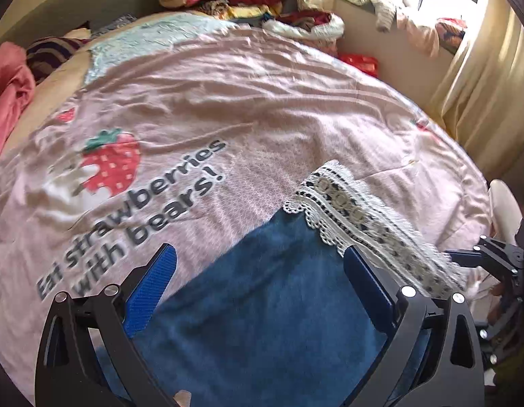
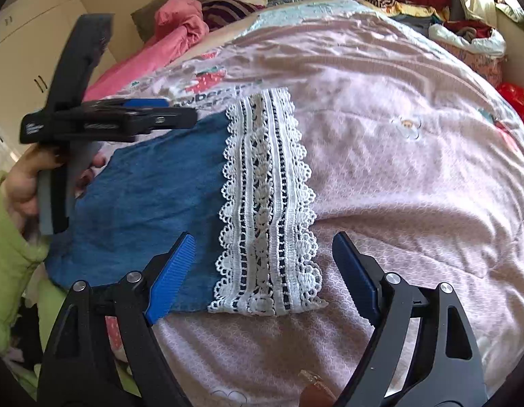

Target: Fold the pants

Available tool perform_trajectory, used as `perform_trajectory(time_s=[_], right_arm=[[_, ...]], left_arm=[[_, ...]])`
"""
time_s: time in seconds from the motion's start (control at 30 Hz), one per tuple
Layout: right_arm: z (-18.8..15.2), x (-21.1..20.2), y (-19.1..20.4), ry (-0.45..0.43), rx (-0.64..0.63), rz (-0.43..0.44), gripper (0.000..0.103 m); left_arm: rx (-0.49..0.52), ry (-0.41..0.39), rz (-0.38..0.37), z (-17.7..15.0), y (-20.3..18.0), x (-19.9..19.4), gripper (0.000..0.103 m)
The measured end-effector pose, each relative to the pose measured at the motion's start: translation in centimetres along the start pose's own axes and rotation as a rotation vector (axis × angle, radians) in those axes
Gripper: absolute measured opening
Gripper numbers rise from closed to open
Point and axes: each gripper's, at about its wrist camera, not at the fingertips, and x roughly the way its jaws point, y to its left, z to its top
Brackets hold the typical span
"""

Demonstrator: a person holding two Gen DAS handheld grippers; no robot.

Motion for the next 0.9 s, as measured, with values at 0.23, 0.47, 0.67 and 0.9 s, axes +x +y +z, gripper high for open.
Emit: perform_trajectory(time_s=[0.23,0.47,0.67,0.9], right_arm=[[-0.1,1.0,-0.4,0.015,0.018,0.013,0.077],[0.3,1.5,-0.4,0.030,0.014,0.077,0.054],[0.4,2.2,0.0,0.041,0.015,0.105,0.027],[1.4,0.0,1.6,-0.007,-0.040,0.139,0.013]], left_arm=[[-0.026,0.067,-0.040,0.7,0.7,3.7,0.098],[-0.076,0.063,-0.136,0.6,0.8,4.0,0.064],[-0.055,0.075,-0.200,0.2,-0.5,4.2,0.020],[-0.068,0.045,-0.206,-0.1,-0.6,3.4,0.013]])
